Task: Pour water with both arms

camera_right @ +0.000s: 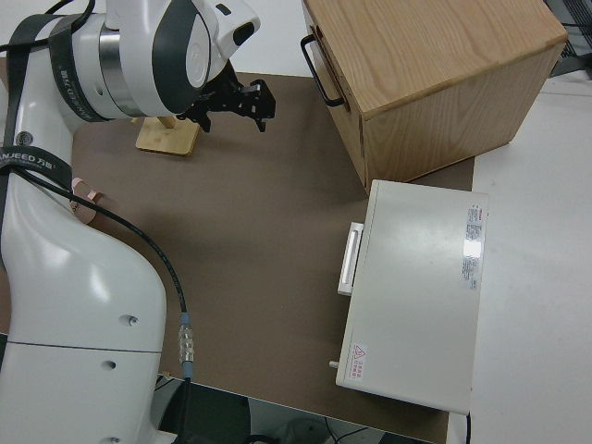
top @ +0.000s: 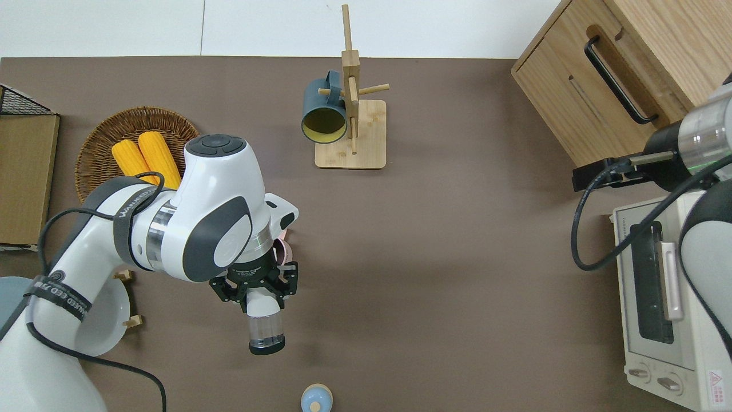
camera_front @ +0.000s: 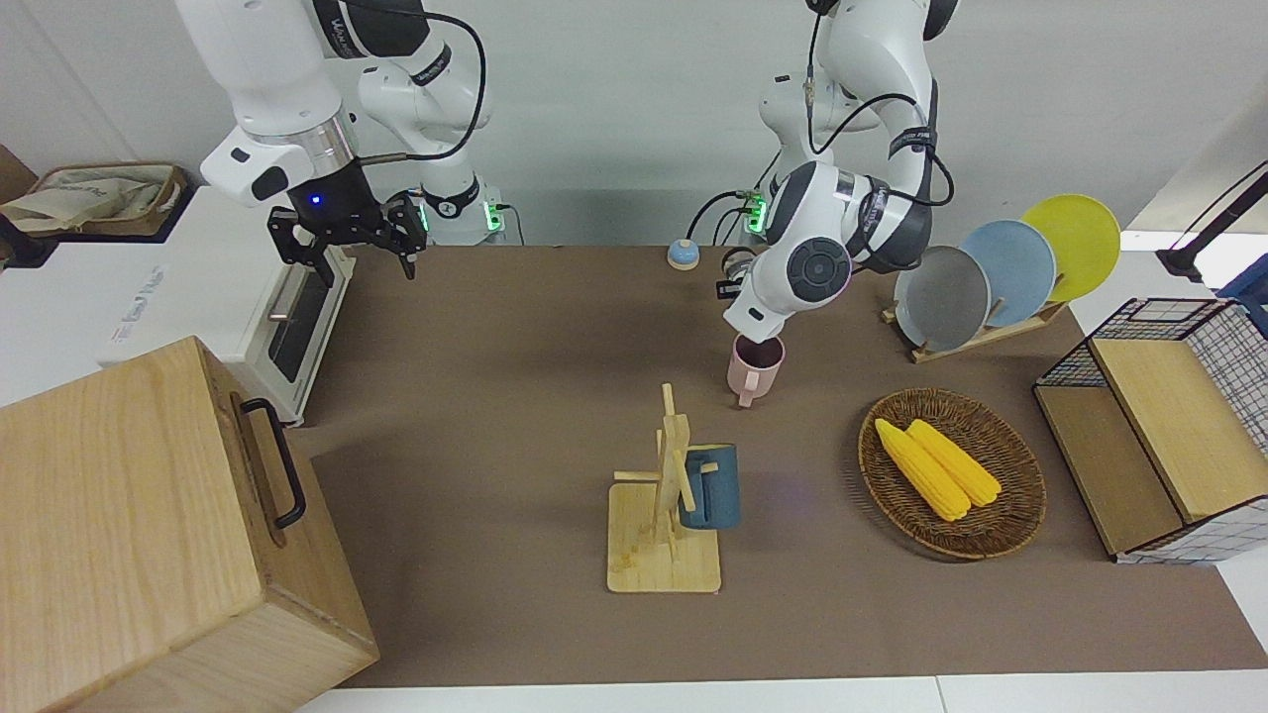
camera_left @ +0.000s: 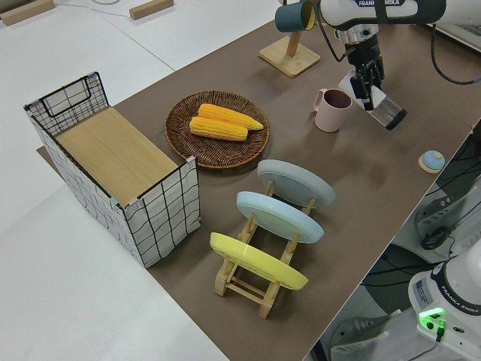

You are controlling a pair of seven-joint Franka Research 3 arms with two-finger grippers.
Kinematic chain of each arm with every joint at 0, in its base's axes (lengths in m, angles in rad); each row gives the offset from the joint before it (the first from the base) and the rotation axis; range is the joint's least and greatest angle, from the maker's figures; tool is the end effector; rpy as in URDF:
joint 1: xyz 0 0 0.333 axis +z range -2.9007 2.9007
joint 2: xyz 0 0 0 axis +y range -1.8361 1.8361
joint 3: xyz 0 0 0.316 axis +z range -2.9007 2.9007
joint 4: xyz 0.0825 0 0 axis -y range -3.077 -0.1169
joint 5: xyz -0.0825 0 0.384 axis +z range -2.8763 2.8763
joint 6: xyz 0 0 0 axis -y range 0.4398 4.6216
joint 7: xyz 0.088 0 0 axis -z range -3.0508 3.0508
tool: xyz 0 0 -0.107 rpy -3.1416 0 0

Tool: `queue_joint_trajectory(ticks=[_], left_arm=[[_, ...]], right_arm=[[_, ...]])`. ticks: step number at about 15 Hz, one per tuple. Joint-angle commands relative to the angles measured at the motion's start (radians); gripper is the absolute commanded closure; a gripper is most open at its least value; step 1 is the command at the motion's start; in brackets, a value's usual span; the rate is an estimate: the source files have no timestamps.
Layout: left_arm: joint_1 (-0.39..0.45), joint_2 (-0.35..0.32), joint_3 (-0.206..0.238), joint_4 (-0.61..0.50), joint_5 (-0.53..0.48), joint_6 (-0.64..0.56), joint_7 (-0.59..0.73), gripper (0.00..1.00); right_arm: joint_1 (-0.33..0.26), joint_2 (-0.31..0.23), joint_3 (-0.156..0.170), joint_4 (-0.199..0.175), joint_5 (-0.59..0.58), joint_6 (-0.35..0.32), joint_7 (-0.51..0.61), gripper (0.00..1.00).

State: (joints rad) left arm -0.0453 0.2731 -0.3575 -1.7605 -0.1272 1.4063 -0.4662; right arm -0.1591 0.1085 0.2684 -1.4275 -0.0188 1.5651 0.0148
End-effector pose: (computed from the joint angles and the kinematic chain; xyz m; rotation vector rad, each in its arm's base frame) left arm 0.5077 -0.2197 0.3903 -2.9266 -0.0944 0.9819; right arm 0.5848 0.0526 0.6317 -3.1260 -0.1441 -0.0505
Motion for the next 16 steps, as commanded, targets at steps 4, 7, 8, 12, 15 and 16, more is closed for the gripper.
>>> queue_joint_trajectory(ticks=[4,7,8,12,15,16], left_arm=[[-0.012,0.017,0.005,0.058,0.021,-0.076,-0.014,1.00],[-0.010,0.015,0.006,0.058,0.021,-0.076,-0.009,1.00],[-0.008,0.005,0.012,0.058,0.020,-0.072,-0.006,1.00],[0.005,-0.015,0.017,0.055,0.018,-0.063,-0.003,1.00],[0.004,-0.017,0.015,0.052,0.020,-0.070,-0.002,1.00],[0.004,-0.023,0.012,0.052,0.018,-0.076,-0.002,1.00]], right_arm=[[-0.019,-0.007,0.009,-0.005,0.022,0.009,-0.021,0.009],[-0.019,-0.007,0.009,-0.005,0.022,0.009,-0.021,0.009],[-0.019,-0.007,0.009,-0.005,0.022,0.009,-0.021,0.009],[-0.019,-0.007,0.009,-0.005,0.022,0.009,-0.021,0.009],[-0.019,-0.007,0.009,-0.005,0.022,0.009,-0.021,0.009],[-0.019,-0.007,0.009,-0.005,0.022,0.009,-0.021,0.009]])
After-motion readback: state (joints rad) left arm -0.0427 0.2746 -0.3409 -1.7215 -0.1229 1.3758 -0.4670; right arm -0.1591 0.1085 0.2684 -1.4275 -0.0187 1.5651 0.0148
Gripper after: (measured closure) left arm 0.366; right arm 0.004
